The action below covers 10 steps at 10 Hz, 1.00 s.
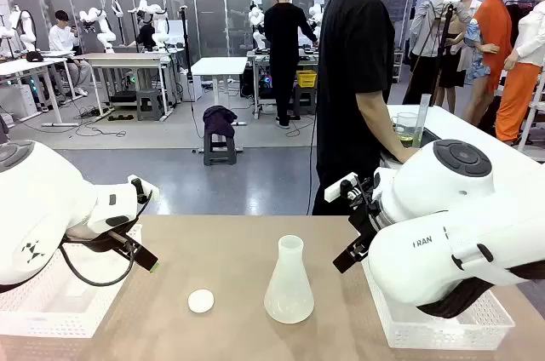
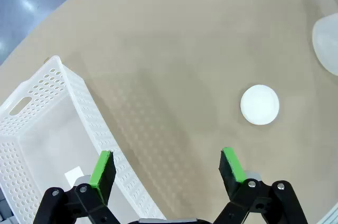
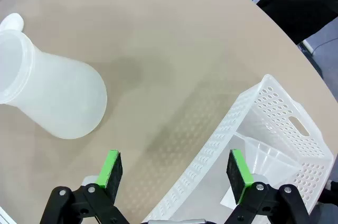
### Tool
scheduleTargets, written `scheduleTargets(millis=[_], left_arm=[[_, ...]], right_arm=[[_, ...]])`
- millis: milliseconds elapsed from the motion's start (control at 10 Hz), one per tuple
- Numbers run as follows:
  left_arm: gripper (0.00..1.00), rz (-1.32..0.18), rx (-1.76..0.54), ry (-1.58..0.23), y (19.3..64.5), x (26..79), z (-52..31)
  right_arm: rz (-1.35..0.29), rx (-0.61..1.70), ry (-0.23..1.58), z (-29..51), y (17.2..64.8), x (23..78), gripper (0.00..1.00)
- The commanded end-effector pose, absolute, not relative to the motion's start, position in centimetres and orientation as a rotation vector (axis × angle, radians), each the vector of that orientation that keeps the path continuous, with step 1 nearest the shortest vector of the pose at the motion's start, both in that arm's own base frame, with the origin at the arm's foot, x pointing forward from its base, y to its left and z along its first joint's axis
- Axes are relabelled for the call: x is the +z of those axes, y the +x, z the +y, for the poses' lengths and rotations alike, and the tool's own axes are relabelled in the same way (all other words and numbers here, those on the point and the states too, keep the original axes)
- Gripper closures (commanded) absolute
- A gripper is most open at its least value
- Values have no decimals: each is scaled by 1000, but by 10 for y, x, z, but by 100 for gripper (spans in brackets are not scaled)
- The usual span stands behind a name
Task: Prepare the solutions needed for the experiment.
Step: Pick up the Plastic Funnel and insert it into the Big flask.
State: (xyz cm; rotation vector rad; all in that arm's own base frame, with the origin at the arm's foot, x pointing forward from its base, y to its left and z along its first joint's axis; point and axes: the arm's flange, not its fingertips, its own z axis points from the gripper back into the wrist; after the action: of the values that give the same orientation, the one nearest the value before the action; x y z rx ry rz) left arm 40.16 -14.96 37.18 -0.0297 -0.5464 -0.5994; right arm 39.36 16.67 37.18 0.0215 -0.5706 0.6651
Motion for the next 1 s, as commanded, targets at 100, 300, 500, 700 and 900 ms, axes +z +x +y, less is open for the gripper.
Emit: scheduleTargets(millis=[100, 300, 500, 700, 900], left_arm=[[0, -547, -600, -30, 402, 372, -150], [0, -547, -600, -30, 402, 372, -150], [0, -547, -600, -30, 402, 372, -150], [0, -547, -600, -30, 402, 372, -150], [0, -547, -600, -30, 402, 372, -150]], right_arm=[[-571, 665, 22, 167, 394, 372, 0], [-571, 665, 22, 167, 394, 372, 0], [-571, 665, 22, 167, 394, 372, 0], [-571, 665, 22, 167, 394, 372, 0], [-571, 665, 22, 167, 394, 372, 0]])
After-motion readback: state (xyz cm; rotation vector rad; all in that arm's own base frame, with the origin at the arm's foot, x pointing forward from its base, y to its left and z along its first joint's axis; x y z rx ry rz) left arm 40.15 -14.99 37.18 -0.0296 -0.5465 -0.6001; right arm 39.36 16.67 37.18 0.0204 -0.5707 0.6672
